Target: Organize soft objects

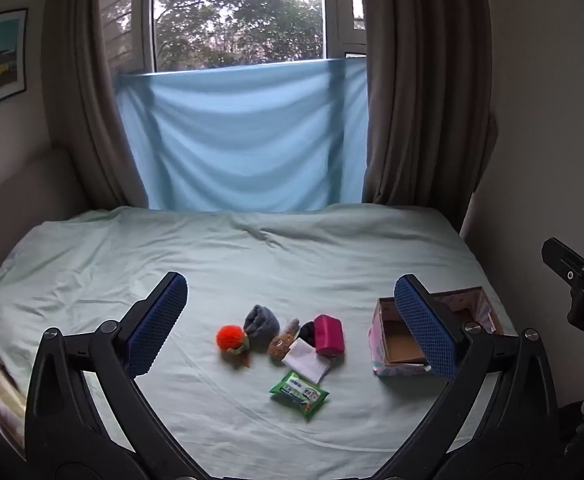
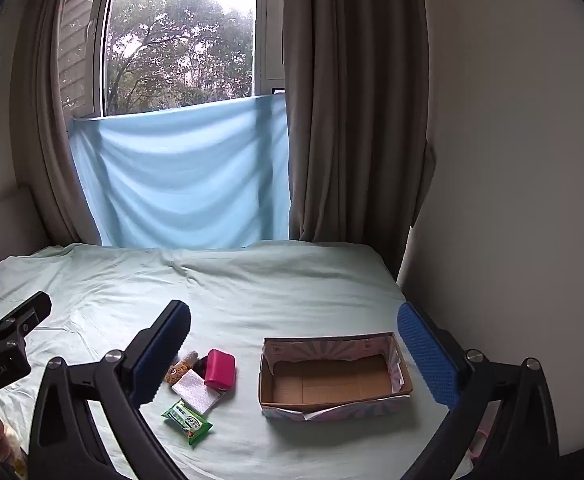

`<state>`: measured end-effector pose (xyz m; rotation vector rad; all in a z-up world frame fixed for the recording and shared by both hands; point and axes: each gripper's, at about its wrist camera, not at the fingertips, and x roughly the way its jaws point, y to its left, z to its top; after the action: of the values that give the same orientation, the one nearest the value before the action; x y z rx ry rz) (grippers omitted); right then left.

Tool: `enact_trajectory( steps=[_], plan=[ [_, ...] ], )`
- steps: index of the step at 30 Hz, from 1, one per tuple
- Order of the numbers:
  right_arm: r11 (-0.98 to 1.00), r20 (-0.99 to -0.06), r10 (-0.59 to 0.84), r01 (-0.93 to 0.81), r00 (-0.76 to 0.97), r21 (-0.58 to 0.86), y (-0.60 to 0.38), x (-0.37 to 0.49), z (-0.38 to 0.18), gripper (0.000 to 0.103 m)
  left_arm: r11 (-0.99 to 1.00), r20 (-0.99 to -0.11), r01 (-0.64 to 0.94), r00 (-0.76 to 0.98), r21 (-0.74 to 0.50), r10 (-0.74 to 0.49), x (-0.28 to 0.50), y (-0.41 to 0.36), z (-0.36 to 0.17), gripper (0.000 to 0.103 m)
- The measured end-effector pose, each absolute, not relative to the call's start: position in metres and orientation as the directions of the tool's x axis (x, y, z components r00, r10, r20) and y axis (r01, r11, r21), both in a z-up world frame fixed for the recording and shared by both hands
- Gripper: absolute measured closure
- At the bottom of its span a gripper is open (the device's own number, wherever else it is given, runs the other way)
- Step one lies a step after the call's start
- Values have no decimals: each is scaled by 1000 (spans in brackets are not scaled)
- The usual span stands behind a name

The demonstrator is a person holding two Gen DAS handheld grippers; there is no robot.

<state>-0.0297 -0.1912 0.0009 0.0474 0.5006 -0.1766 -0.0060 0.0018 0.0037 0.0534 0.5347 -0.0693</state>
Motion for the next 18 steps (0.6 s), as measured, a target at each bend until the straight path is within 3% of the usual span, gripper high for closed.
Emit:
enact_trajectory(
  steps=[18],
  plan=[
    [983, -478, -168, 184, 862, -13, -189, -32, 2, 0, 995, -504, 86, 862, 42, -53, -9, 0, 3, 0]
  ],
)
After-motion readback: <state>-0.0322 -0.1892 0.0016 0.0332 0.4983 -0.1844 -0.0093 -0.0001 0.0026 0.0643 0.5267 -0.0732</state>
